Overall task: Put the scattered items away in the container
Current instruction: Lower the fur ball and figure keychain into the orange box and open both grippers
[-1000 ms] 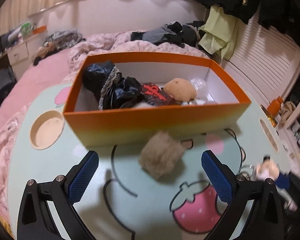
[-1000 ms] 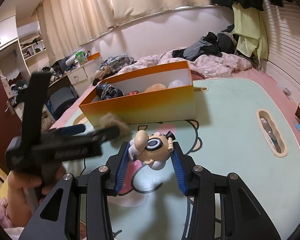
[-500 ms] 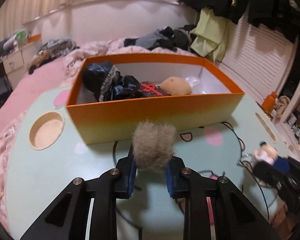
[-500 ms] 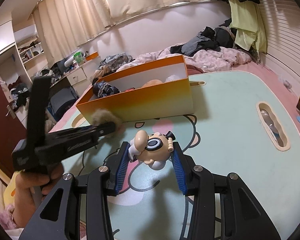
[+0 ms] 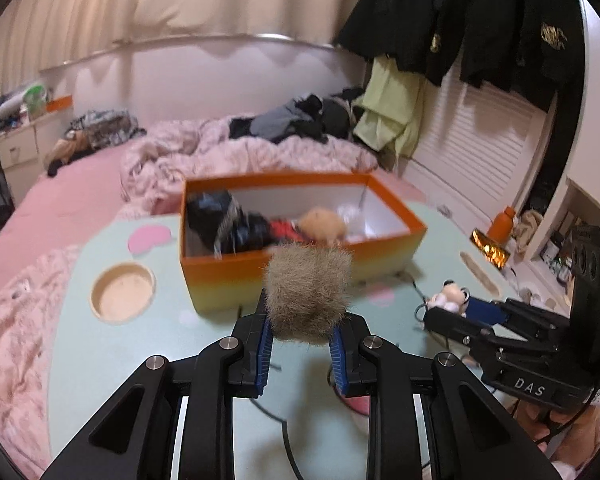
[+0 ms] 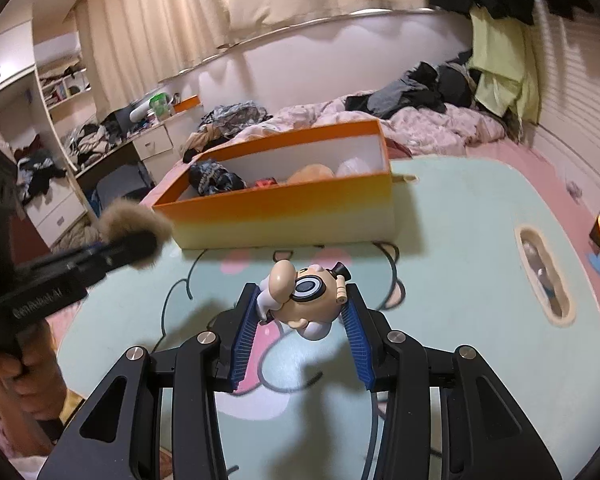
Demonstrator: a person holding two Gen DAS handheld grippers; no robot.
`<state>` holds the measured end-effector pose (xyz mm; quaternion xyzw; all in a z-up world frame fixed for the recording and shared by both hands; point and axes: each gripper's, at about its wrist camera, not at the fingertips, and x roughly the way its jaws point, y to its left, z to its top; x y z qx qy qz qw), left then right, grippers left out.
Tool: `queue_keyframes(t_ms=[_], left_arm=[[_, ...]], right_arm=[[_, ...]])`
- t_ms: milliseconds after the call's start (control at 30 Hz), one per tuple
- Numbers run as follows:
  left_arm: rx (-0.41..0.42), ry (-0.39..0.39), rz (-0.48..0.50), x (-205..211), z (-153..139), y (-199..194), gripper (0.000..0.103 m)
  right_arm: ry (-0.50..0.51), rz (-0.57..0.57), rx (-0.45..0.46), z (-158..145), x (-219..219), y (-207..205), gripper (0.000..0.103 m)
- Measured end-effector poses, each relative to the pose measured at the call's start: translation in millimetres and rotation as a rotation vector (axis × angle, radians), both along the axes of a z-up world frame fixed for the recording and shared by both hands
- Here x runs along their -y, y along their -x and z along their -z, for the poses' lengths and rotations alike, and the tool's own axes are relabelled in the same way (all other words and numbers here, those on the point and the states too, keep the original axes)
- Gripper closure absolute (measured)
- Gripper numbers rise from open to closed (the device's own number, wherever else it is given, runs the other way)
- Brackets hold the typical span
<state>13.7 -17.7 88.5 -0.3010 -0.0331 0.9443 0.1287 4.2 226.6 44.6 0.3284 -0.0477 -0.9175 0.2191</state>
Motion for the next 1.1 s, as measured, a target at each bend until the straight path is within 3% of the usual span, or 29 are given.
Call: queue_keyframes(t_ms=[133, 367, 567, 700, 833, 900, 1033, 1100], left_arm=[[-0.04, 0.01, -0.034, 3, -22, 18, 0.08], [0.003, 0.073, -0.05, -8, -41, 87, 0.08], [0.13, 0.107, -0.065, -15, -17, 146, 0.08], [0.169, 0.146, -0.095, -19, 0, 162, 0.079], [0.197, 0.121, -0.083, -21, 9, 162, 0.05], [0.194, 0.124, -0.086, -22, 9, 159, 0.047], [0.196, 0.1, -0.08, -18, 7, 156, 0.038], [0.193, 0.09, -0.077, -17, 6, 153, 0.037]], right_arm=[[0.059, -0.053, 0.008, -19, 1, 17, 0.06], [0.012, -0.06, -0.01, -56, 16, 74, 0.06], [-0.045, -0.04, 0.049, -51, 34, 126, 0.06], [-0.088, -0.028, 0.105, -35, 41, 145, 0.06], [-0.119, -0.003, 0.146, -25, 42, 151, 0.059], [-0.131, 0.018, 0.148, -25, 42, 152, 0.057], [-0.181, 0.075, 0.103, -30, 38, 148, 0.042], [-0.187, 0.081, 0.083, -34, 36, 145, 0.041]])
